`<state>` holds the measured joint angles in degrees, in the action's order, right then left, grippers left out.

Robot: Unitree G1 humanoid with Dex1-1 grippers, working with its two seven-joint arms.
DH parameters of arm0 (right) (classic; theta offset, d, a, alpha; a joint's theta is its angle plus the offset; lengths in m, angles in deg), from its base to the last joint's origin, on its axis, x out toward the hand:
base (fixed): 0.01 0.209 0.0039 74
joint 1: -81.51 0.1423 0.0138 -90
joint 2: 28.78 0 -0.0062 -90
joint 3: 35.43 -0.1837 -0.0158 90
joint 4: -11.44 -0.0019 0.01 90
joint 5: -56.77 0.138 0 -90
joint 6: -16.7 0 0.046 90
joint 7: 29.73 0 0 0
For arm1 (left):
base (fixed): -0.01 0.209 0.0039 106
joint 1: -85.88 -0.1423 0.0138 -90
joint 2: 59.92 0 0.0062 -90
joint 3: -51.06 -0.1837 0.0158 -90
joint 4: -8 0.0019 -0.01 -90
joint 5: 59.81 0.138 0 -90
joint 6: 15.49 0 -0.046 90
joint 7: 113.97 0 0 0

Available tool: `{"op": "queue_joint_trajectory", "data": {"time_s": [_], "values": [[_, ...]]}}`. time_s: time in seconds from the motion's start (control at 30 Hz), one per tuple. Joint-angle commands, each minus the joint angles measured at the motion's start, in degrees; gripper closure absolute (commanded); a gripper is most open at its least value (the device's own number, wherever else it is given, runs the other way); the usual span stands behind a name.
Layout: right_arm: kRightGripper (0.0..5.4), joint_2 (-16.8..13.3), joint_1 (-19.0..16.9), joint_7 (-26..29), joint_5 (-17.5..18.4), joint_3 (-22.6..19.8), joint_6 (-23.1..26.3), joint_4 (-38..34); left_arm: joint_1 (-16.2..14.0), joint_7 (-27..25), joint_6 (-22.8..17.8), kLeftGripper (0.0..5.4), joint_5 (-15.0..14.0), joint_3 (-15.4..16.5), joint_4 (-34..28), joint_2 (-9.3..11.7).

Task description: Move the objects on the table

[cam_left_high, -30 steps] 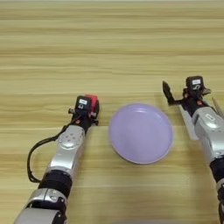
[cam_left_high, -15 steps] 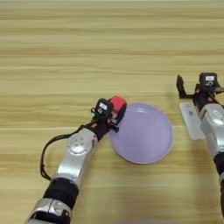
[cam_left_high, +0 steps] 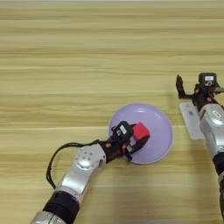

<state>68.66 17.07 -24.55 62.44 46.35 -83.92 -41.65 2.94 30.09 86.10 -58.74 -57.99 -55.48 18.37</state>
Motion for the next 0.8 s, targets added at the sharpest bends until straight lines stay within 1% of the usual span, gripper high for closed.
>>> {"op": "queue_joint_trajectory", "data": {"time_s": [0.03,0.1,0.13,0.27,0.6,0.7,0.8], "values": [[0.00,0.31,1.06,-0.28,-0.21,0.08,0.21,0.07,-0.31,-1.21,-1.21,3.22,1.51,-1.95,0.25,0.63],[0.00,0.35,1.03,-0.29,-0.22,0.11,0.23,0.00,-0.35,-1.34,-1.45,3.22,1.60,-2.20,0.21,0.74],[0.00,0.36,1.00,-0.29,-0.23,0.12,0.24,-0.05,-0.35,-1.32,-1.51,2.86,1.57,-2.25,0.16,0.79],[0.00,0.34,1.01,-0.16,-0.25,0.18,0.25,0.02,-0.29,-0.93,-1.62,2.41,1.57,-2.32,0.13,0.86],[0.00,0.29,0.93,0.11,-0.29,0.31,0.22,0.12,-0.13,-0.17,-1.50,1.58,1.55,-2.31,0.23,0.83],[0.00,0.29,0.90,0.19,-0.32,0.37,0.18,0.23,0.05,0.23,-1.24,1.32,1.03,-1.69,0.16,0.71],[0.00,0.24,0.93,0.28,-0.30,0.39,0.17,0.34,0.69,1.19,-1.36,1.10,-0.21,0.03,0.15,0.24]]}}
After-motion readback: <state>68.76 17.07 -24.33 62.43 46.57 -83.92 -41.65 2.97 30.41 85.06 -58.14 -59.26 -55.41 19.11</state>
